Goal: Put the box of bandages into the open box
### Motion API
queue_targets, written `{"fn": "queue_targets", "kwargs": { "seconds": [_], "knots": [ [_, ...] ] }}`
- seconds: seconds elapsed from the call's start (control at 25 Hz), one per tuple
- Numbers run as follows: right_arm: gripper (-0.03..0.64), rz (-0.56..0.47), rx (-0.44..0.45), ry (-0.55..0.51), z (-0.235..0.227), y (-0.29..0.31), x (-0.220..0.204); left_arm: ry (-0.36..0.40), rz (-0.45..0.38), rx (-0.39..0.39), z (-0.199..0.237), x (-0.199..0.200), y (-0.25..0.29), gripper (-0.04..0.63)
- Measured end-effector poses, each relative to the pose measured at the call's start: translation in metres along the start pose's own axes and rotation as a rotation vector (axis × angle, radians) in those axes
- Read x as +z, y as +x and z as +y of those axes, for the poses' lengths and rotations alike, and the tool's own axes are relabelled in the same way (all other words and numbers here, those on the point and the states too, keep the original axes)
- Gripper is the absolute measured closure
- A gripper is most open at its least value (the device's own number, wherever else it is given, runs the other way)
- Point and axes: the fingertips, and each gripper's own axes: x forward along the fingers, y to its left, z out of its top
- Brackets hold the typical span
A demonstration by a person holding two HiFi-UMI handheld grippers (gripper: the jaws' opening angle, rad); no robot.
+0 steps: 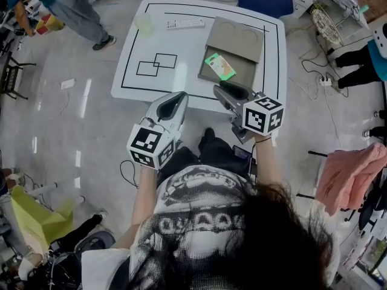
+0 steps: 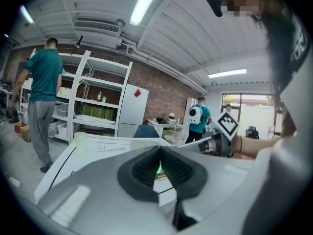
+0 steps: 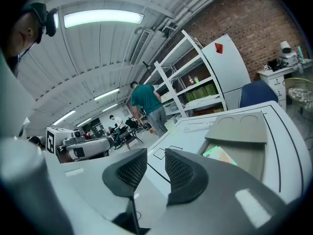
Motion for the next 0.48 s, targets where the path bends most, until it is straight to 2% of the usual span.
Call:
{"fn": "queue_targets", "kwargs": {
  "seconds": [0.48],
  "knots": [
    [0.554,-0.068,-0.057,0.051,0.092,-0.009,-0.049,0.012,0.026,-0.106,-0.005,-0.032,-0.076,0.595]
  ]
}}
